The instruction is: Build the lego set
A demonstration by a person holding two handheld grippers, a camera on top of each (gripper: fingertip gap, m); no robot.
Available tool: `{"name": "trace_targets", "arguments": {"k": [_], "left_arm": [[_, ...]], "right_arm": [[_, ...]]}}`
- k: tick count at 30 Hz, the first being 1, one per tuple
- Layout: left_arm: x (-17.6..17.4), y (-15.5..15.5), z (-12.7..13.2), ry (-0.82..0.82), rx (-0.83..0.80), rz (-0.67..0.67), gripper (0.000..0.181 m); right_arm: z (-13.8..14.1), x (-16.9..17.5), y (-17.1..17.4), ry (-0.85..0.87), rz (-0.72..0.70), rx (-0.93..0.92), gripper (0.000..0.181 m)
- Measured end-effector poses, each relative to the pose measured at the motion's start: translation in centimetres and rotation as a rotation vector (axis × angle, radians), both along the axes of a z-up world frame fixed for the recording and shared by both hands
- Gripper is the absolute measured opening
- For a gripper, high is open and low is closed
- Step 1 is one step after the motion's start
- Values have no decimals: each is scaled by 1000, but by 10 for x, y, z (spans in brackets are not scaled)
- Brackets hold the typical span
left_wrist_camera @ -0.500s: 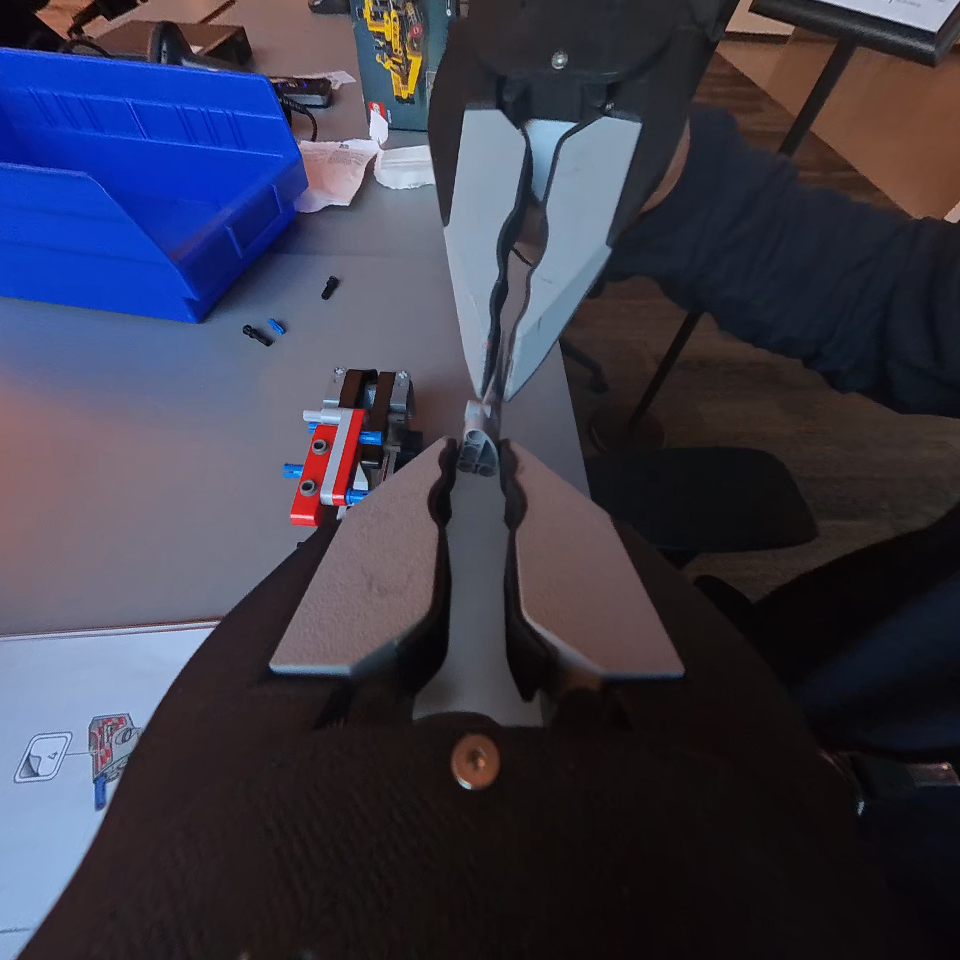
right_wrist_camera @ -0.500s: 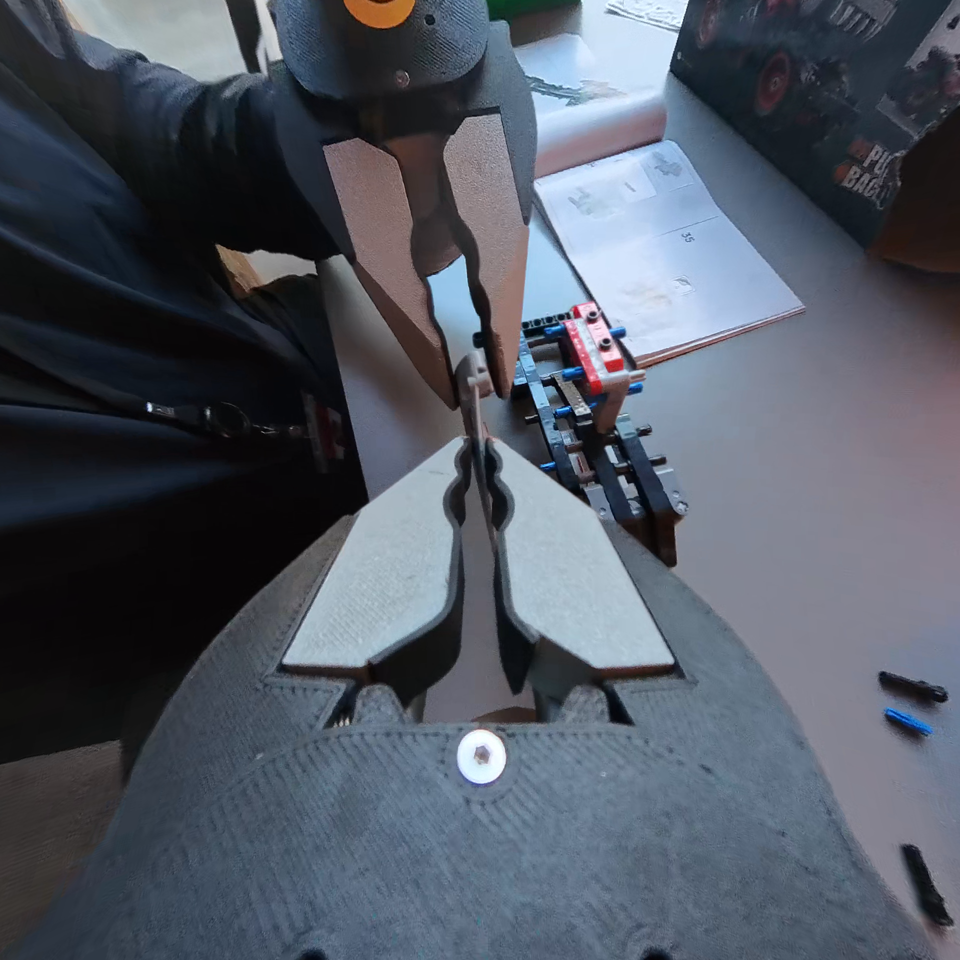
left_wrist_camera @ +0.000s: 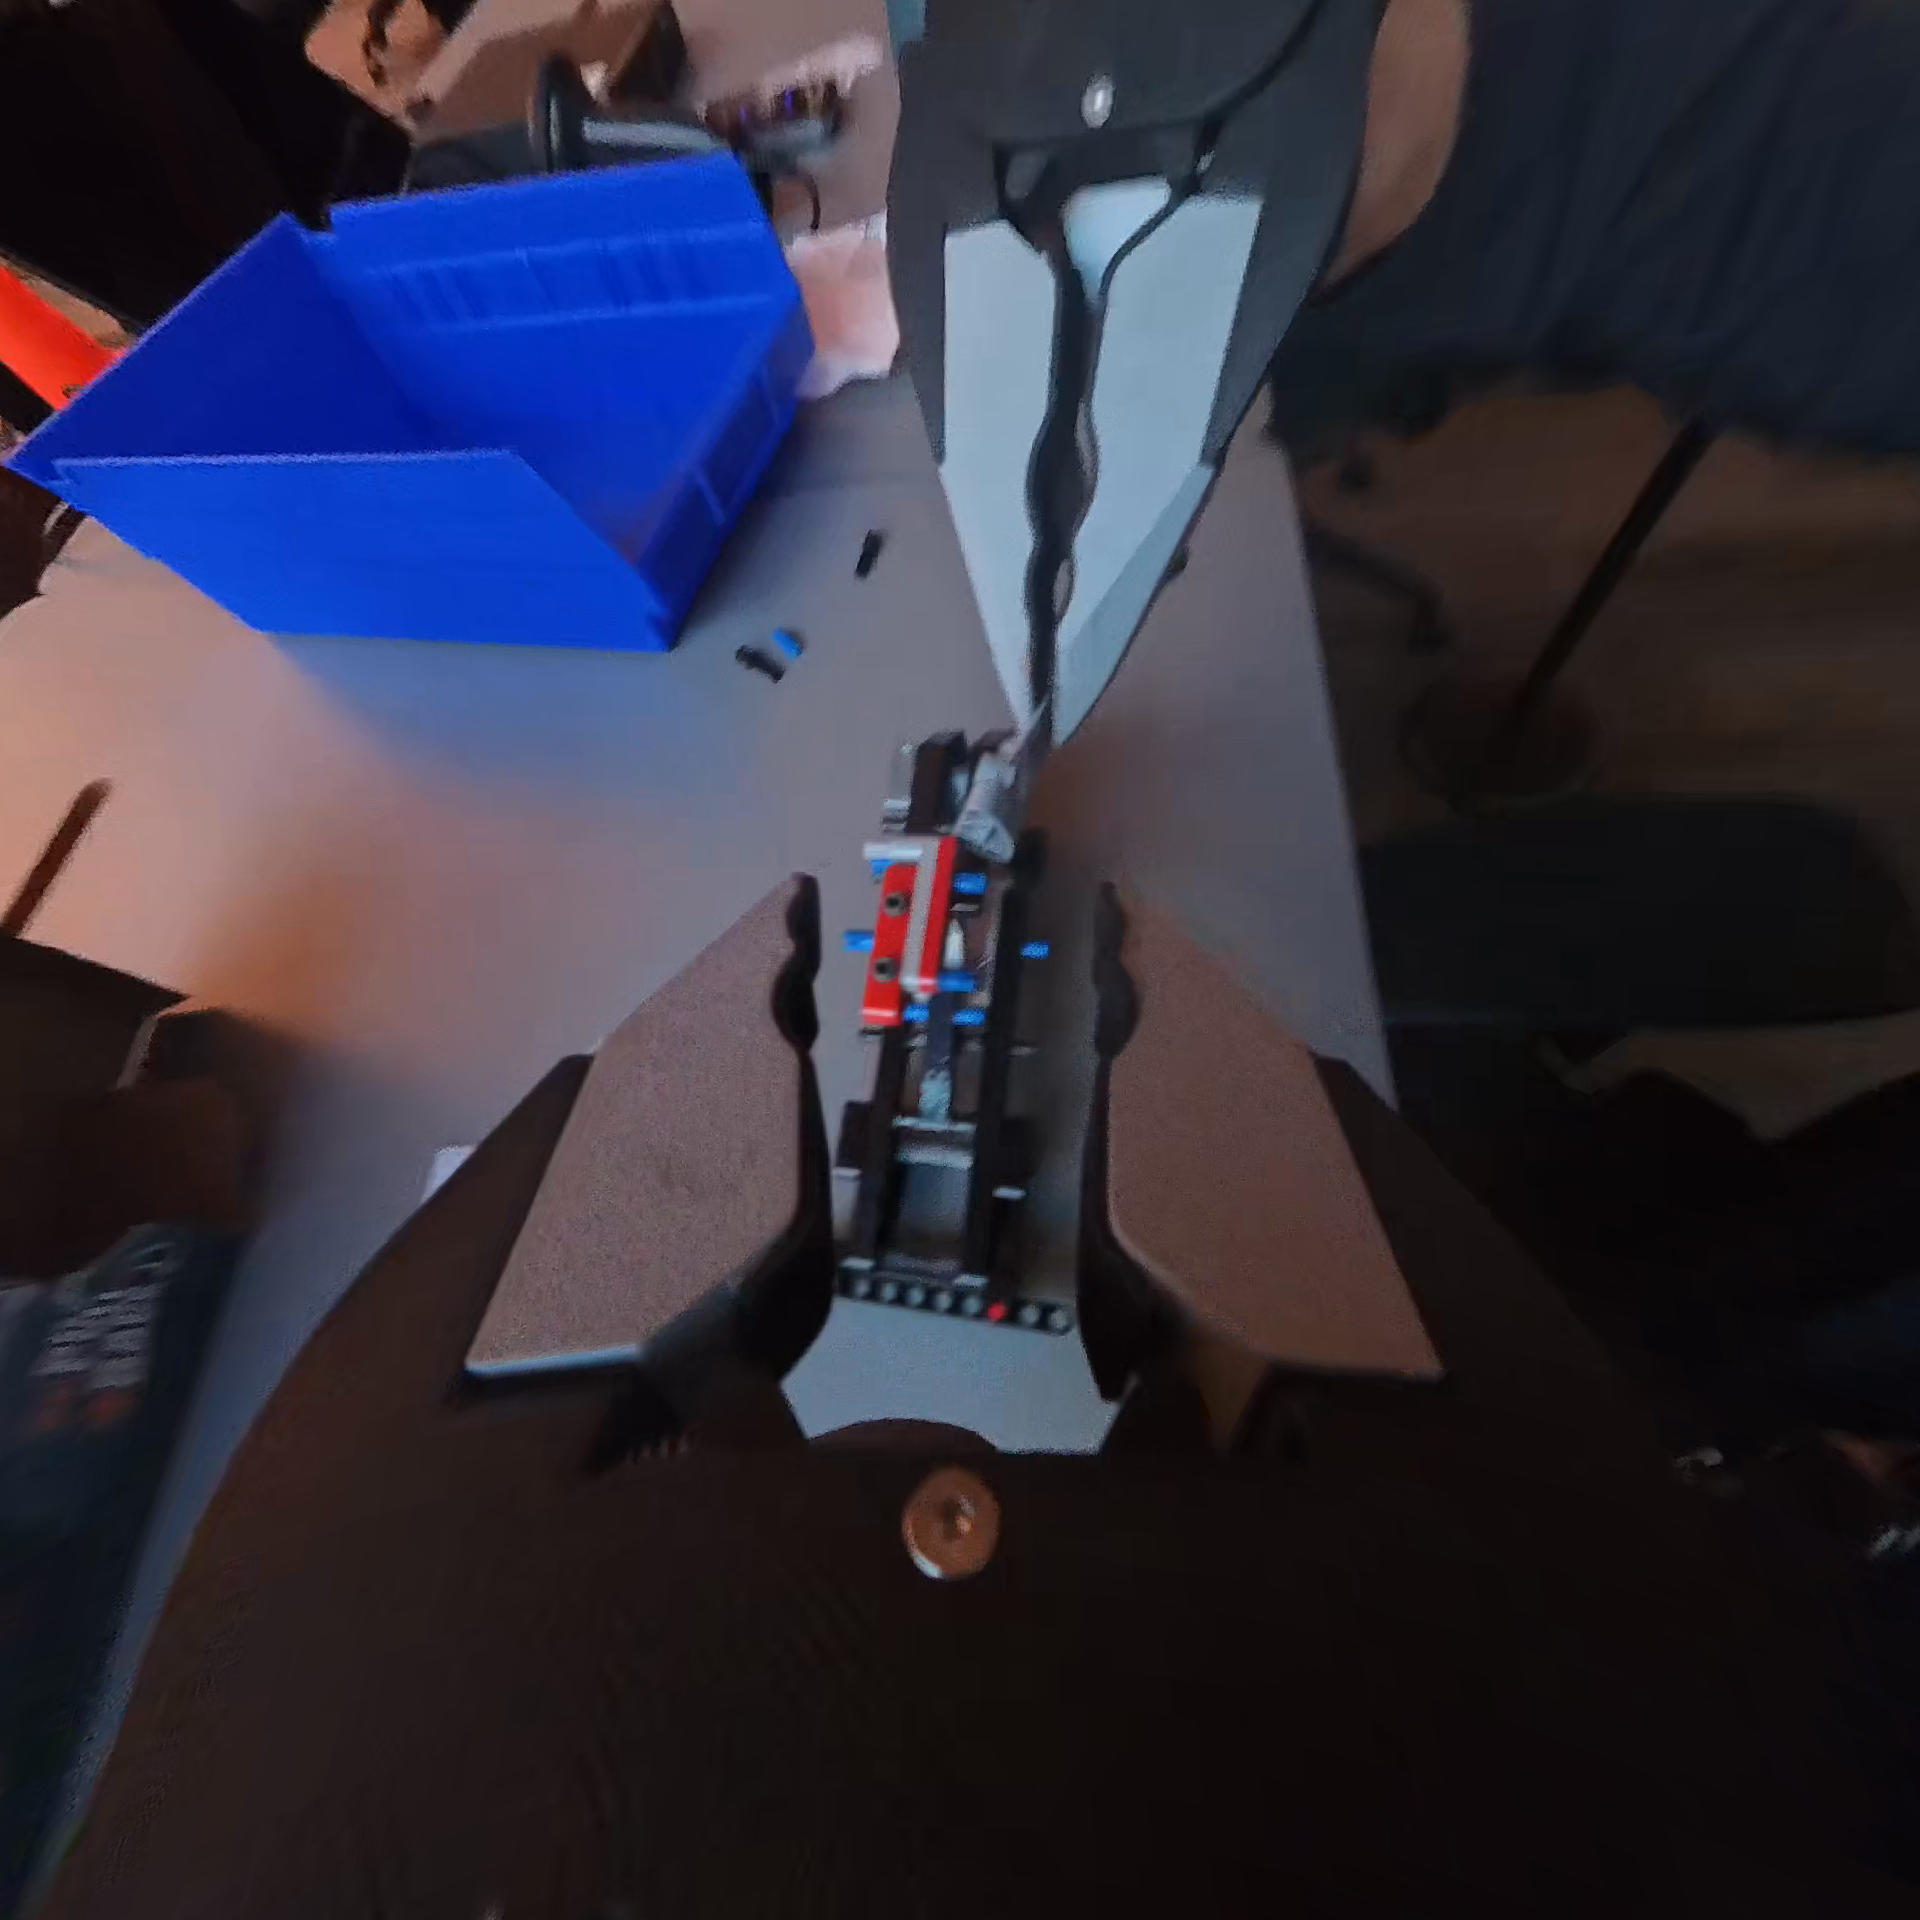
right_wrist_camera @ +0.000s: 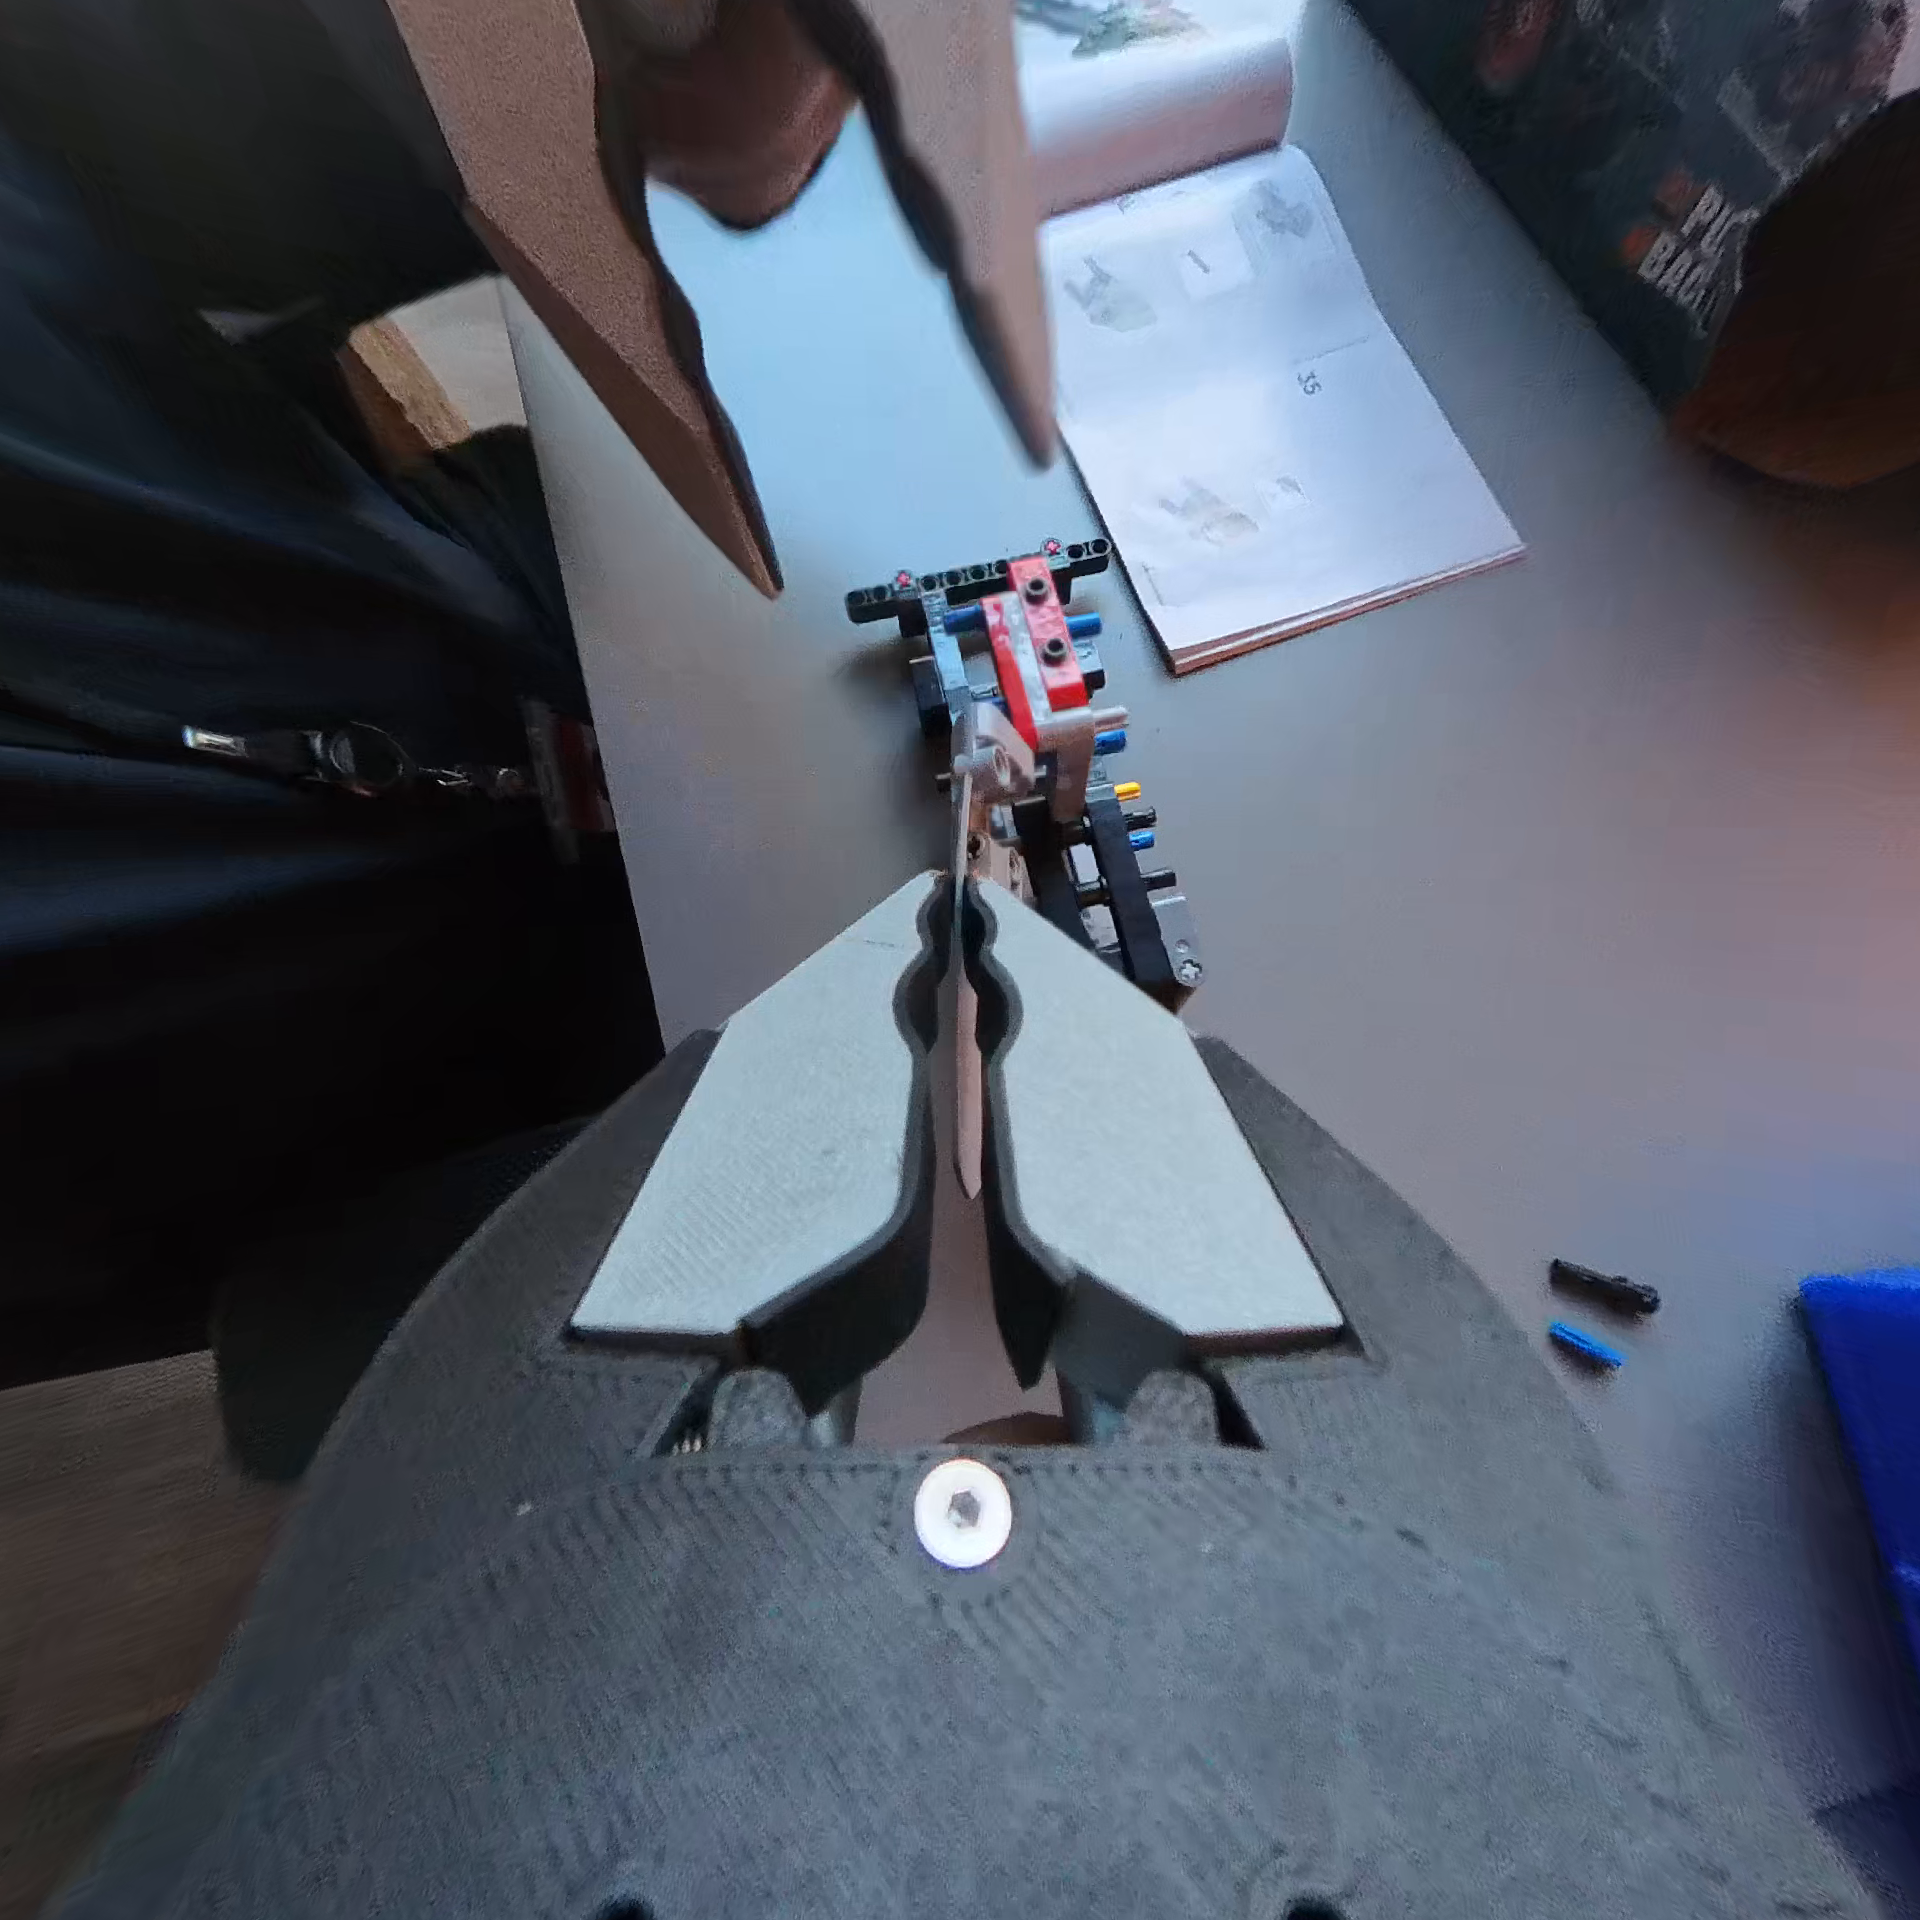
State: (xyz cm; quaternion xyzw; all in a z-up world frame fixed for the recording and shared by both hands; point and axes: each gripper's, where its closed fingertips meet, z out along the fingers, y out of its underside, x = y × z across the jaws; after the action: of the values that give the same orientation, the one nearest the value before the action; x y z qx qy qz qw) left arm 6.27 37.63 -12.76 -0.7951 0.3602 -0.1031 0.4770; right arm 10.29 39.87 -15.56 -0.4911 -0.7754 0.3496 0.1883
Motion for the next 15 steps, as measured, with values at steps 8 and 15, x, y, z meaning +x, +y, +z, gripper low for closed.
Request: {"name": "trace_targets", "arguments": {"k": [8, 15], "left_arm": [[-3, 12, -50, 281, -240, -236, 50], [3, 18, -56, 287, -250, -315, 43]], "right_arm": [[-17, -5, -5, -76, 27, 2, 0], [-24, -10, -2, -135, 64, 9, 0]]}}
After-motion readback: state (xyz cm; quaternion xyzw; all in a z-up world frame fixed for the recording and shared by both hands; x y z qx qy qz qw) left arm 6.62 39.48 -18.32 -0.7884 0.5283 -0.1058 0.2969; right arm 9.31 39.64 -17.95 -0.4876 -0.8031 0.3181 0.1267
